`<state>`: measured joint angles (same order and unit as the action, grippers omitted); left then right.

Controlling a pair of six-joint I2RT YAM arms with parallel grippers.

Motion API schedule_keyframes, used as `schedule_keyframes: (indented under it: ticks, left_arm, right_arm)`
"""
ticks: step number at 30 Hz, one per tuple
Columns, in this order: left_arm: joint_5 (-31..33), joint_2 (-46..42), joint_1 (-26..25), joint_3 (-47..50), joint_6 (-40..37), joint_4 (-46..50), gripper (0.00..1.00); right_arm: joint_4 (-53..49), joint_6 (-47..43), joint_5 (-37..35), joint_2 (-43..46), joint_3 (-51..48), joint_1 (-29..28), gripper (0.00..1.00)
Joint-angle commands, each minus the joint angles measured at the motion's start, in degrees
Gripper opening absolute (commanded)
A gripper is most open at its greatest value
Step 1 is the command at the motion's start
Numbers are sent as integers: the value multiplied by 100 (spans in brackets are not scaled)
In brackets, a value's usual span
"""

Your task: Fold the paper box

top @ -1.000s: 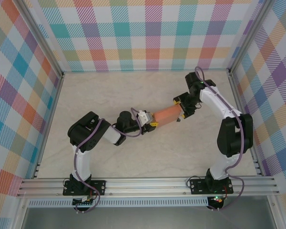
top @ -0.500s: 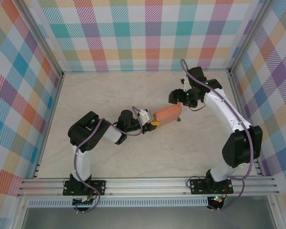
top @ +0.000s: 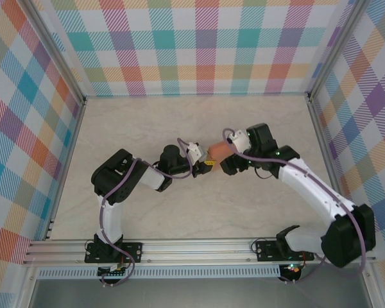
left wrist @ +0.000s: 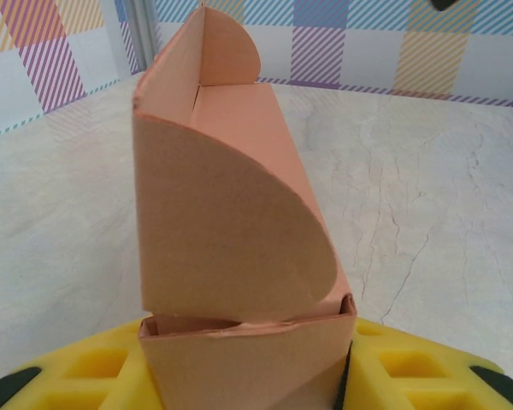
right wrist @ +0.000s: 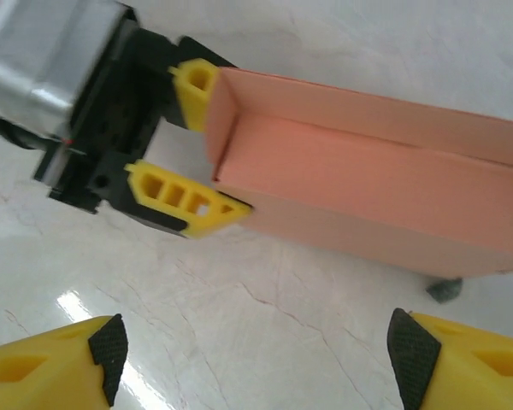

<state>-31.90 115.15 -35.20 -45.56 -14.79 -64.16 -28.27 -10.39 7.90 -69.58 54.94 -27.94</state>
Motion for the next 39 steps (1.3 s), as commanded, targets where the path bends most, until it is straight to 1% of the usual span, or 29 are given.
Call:
schedule_keyframes:
  ticks: [1, 3, 7, 13, 15, 18, 21, 23, 25, 26, 34, 36, 39]
  left_arm:
    - [-102, 3, 40, -101, 147, -71, 44]
    - [-68, -2, 10, -111, 119, -41, 44]
    - [15, 16, -22, -134, 64, 35, 44]
    - [32, -49, -22, -187, 160, 186, 44]
    - [60, -122, -14, -213, 248, 338, 44]
    - [-25, -186, -9, -254, 316, 501, 44]
    - [-45, -197, 7, -233, 458, 393, 44]
    - [-53, -186, 24, -212, 560, 286, 44]
    - [-45, -180, 35, -214, 604, 261, 44]
    - [-44, -171, 47, -208, 633, 244, 44]
    - [-93, -135, 110, -234, 876, 81, 44]
    - [-116, -108, 119, -233, 931, 22, 44]
    - [-142, -91, 127, -253, 975, 31, 44]
  right_arm:
    - [1210, -157, 216, -77, -35, -100, 79]
    - [1308, -101, 238, -266, 16, -157, 77]
    - [1602, 50, 270, -654, 110, -176, 68]
    - [1604, 17, 814, -1080, 342, -176, 66]
    - [1568, 92, 765, -1182, 398, -176, 66]
    - [1517, 222, 527, -1353, 469, -176, 62]
    - [1487, 429, 293, -1508, 588, -181, 56]
    - [1380, 433, 306, -1615, 703, -177, 53]
    - [1329, 433, 276, -1652, 754, -176, 53]
    - [1321, 628, 228, -1663, 755, -176, 53]
    - [1254, 770, 101, -1706, 720, -177, 52]
    - [1230, 774, 219, -1738, 737, -176, 53]
    - [1218, 690, 733, -1720, 740, -170, 57]
